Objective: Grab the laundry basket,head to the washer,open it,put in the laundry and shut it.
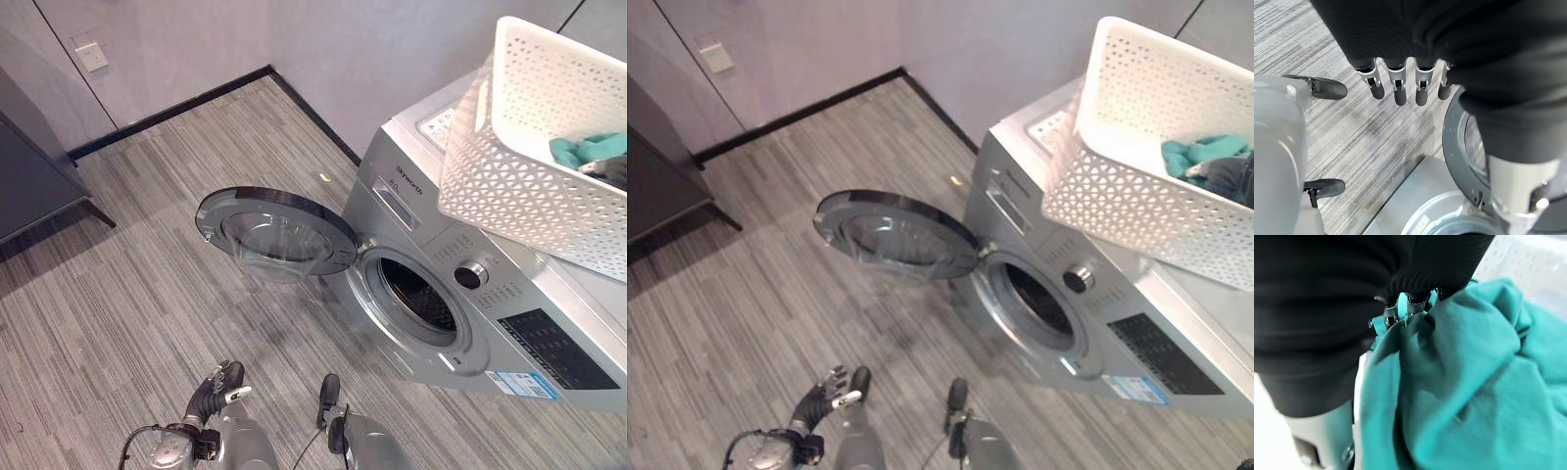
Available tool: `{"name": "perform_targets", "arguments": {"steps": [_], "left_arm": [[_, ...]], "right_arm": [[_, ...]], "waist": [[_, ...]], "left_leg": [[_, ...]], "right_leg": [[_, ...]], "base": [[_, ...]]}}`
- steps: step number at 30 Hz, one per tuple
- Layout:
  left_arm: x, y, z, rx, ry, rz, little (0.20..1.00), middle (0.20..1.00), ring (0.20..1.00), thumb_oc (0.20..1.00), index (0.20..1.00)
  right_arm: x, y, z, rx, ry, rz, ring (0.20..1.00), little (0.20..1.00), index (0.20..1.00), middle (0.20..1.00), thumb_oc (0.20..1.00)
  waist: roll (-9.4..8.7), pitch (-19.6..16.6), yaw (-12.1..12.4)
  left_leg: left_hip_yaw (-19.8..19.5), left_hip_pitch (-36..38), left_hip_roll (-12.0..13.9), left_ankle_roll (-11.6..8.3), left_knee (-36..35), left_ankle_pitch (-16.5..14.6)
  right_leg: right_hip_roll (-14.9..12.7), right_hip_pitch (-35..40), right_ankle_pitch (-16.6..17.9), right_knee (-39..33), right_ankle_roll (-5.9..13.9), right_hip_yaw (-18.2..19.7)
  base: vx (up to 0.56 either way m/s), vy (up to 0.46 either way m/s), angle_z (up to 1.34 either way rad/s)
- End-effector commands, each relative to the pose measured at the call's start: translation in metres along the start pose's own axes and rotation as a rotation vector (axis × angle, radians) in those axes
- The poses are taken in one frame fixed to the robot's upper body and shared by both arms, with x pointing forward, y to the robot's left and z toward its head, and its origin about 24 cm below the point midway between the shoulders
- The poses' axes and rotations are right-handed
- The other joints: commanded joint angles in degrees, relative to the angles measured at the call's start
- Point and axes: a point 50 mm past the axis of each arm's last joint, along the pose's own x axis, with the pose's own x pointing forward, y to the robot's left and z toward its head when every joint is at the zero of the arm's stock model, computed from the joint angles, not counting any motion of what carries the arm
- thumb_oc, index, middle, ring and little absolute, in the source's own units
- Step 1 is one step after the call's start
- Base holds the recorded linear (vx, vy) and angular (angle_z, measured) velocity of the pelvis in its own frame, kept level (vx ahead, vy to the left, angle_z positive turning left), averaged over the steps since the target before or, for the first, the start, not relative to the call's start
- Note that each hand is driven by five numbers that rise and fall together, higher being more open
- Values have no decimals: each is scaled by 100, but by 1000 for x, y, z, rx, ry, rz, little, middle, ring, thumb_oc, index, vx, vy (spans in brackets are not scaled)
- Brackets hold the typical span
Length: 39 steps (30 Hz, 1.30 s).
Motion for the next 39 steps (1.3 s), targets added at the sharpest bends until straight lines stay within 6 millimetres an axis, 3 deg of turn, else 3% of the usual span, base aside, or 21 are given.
{"name": "perform_targets", "arguments": {"steps": [1,2,3,7,8,9,16,24,27,39], "left_arm": [[7,-6,33,-1,-131,-59,1000,1000,1000,1000,1000],[7,-7,33,2,-133,-62,1000,1000,1000,1000,1000],[7,-11,35,-1,-148,-77,1000,1000,1000,1000,1000],[6,-15,35,-3,-155,-87,1000,1000,1000,1000,1000],[6,-15,35,-5,-158,-84,1000,1000,1000,1000,1000],[6,-14,36,-6,-161,-79,1000,1000,1000,1000,1000],[8,-12,37,-7,-163,-57,1000,1000,1000,1000,1000],[12,-10,37,-14,-152,-32,1000,1000,1000,1000,1000],[13,-8,37,-13,-149,-17,1000,1000,1000,1000,1000],[12,5,37,10,-146,28,1000,1000,1000,1000,1000]], "right_arm": [[-17,-6,-33,32,96,-31,1000,1000,1000,1000,1000],[-15,-4,-26,34,62,-25,1000,1000,1000,1000,1000],[-6,9,0,76,-80,7,1000,1000,1000,1000,1000],[4,26,15,124,-165,38,1000,1000,1000,1000,1000],[7,27,18,136,-176,24,555,555,555,555,555],[9,27,21,152,-188,5,200,200,200,200,200],[18,13,24,305,-163,-130,200,200,200,200,200],[2,-25,31,432,-243,-310,200,200,200,200,200],[-25,-61,34,530,-362,-481,200,200,200,200,200],[-99,-127,-15,776,-417,-888,200,200,200,200,200]], "waist": [[-124,267,-2],[-109,283,-4],[-45,345,-9],[-4,402,-3],[17,425,8],[43,455,18],[163,490,60],[184,440,-57],[116,319,-213],[-58,4,-435]], "left_leg": [[-415,1142,46,145,38,2061],[-409,1127,39,144,36,2060],[-375,1086,26,145,26,2060],[-362,1033,-11,153,24,2039],[-348,1024,-21,158,24,2022],[-342,1002,-33,157,24,2020],[-346,897,-99,167,24,1966],[-250,950,-78,182,24,1799],[-125,1092,-39,187,24,1667],[19,1454,32,196,24,1557]], "right_leg": [[-236,151,-709,401,477,637],[-241,127,-707,403,484,642],[-255,24,-695,431,494,676],[-274,-40,-690,452,498,695],[-284,-62,-690,469,496,705],[-289,-91,-685,481,497,719],[-331,-182,-623,425,524,752],[-324,-212,-584,469,555,818],[-316,-136,-557,458,592,868],[-315,235,-562,358,631,931]], "base": [[-32,9,-5],[-58,18,-7],[-46,17,-5],[-33,4,-1],[-20,17,-7],[-27,19,-6],[-10,10,-4],[-1,30,-4],[15,72,-6],[27,38,-3]]}}
